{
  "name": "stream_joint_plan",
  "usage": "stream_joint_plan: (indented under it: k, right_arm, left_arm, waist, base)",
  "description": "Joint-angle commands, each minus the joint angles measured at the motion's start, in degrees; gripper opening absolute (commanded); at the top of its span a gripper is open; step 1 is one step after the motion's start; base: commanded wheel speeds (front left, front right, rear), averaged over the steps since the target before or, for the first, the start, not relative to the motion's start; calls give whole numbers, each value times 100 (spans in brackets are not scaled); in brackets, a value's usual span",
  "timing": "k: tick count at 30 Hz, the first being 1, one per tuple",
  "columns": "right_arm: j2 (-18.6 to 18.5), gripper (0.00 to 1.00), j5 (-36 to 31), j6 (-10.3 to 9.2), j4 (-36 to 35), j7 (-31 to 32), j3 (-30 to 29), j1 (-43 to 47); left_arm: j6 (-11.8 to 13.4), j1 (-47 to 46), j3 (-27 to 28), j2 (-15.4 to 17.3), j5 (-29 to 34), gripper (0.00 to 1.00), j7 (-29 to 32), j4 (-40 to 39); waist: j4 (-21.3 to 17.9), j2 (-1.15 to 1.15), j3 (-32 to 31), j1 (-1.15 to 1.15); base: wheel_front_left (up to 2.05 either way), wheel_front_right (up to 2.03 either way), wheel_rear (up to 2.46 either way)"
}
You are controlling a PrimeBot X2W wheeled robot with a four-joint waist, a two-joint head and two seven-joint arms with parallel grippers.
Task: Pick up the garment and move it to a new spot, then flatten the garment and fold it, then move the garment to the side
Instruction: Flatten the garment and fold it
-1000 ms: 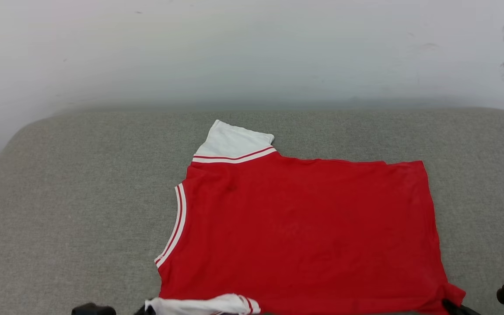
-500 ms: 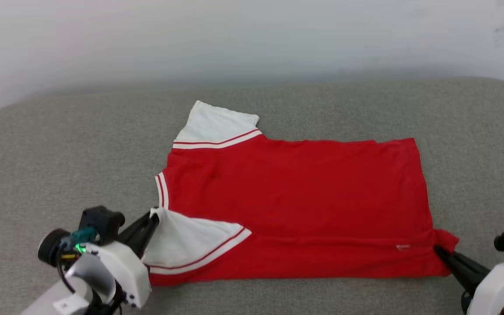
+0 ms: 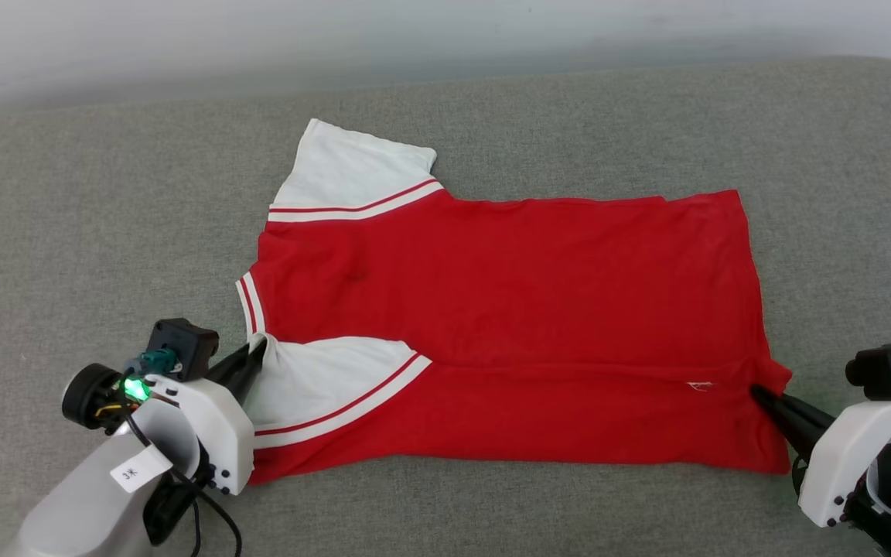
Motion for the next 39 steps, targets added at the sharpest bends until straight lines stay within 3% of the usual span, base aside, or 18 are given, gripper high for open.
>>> stream_joint_plan:
  k: [1, 8, 10, 11, 12, 18, 23, 31, 39]
  right_arm:
    - [47, 0, -34, -9, 238, -8, 133, -170]
    - [157, 0, 13, -9, 675, -101, 489, -310]
    - [167, 10, 51, -9, 747, -190, 537, -345]
    - [157, 46, 75, -9, 770, -224, 556, -359]
    - [124, 100, 56, -9, 772, -319, 550, -373]
    - [-45, 100, 47, -9, 628, -767, 370, -205]
    - [-161, 100, -40, -9, 430, -904, 163, -12]
    - [-66, 100, -303, -9, 216, -784, -117, 199]
    - [138, 100, -547, -9, 98, -619, -311, 270]
  left_arm:
    - [-82, -99, -70, -132, -33, 0, -64, 263]
    - [-219, -204, -288, -467, -99, 0, -263, 993]
    - [-237, -263, -311, -526, -147, 0, -381, 1167]
    - [-241, -294, -311, -546, -169, 31, -424, 1245]
    - [-247, -335, -308, -558, -178, 97, -478, 1311]
    - [-262, -574, -306, -450, -266, 100, -620, 1331]
    - [-273, -801, -485, -172, -447, 100, -146, 906]
    - [-272, -1212, -852, 498, -1155, 100, 1650, -8]
    - [-243, -1392, -1049, 670, -1990, 100, 3568, -405]
  waist:
    - [5, 0, 59, -2]
    - [43, 0, 59, -2]
    - [63, 0, 19, -2]
    - [73, 0, -11, -2]
    - [90, 0, -49, -2]
    - [225, 0, -302, -2]
    - [316, 0, -484, -2]
    - [393, 0, -629, -2]
    - [381, 0, -672, -2]
  base:
    - [0, 0, 0]
    - [0, 0, 0]
    - [0, 0, 0]
    - [0, 0, 0]
    - [0, 0, 0]
    - [0, 0, 0]
    - [0, 0, 0]
    - [0, 0, 0]
    - [0, 0, 0]
